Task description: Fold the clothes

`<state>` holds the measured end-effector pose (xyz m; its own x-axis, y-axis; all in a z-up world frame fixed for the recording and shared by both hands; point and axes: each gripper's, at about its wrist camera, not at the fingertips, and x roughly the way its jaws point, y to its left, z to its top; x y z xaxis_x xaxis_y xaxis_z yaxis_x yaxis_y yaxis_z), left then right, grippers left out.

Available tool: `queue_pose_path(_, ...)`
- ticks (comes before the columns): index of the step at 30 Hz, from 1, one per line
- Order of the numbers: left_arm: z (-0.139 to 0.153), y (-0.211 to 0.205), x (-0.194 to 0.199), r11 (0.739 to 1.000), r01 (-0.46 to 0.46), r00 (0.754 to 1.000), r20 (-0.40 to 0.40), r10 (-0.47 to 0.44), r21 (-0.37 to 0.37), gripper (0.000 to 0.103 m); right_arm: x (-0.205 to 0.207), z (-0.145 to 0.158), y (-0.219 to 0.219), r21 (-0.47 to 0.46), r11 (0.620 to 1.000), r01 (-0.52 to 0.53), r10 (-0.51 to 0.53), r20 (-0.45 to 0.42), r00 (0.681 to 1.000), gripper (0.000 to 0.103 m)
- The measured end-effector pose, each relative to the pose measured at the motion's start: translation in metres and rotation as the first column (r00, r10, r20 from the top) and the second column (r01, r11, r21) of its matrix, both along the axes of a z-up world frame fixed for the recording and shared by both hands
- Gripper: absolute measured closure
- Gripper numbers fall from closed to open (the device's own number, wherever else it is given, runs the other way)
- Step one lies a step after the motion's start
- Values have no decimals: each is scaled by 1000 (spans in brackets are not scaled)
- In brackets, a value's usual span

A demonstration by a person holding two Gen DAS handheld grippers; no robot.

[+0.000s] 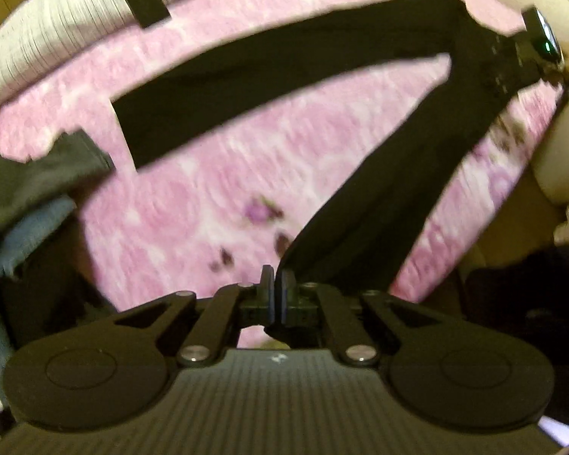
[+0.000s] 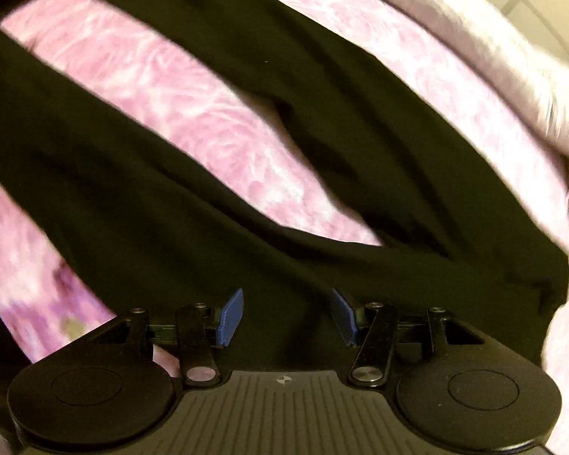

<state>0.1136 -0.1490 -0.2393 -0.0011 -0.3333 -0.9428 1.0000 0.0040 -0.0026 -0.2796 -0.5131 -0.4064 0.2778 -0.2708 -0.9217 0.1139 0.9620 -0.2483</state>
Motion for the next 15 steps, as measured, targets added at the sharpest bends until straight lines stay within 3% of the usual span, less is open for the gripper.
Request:
queue_pose_path(4,-24,4,3,997,-65,997,-35,67,43,101,2,-10,5,-25,1000,-13,12,-11,1000,48)
queue_pose_path(12,-23,-34,55,991,-125,992,-22,124,-45,99,9,-12,9,6,1000,22,-22,-4,1000,48)
queue_pose_path(15,-56,-41,78,978,-203,979,-24,205,53,88,8,-12,11,18,998,58,-57,-13,998,48)
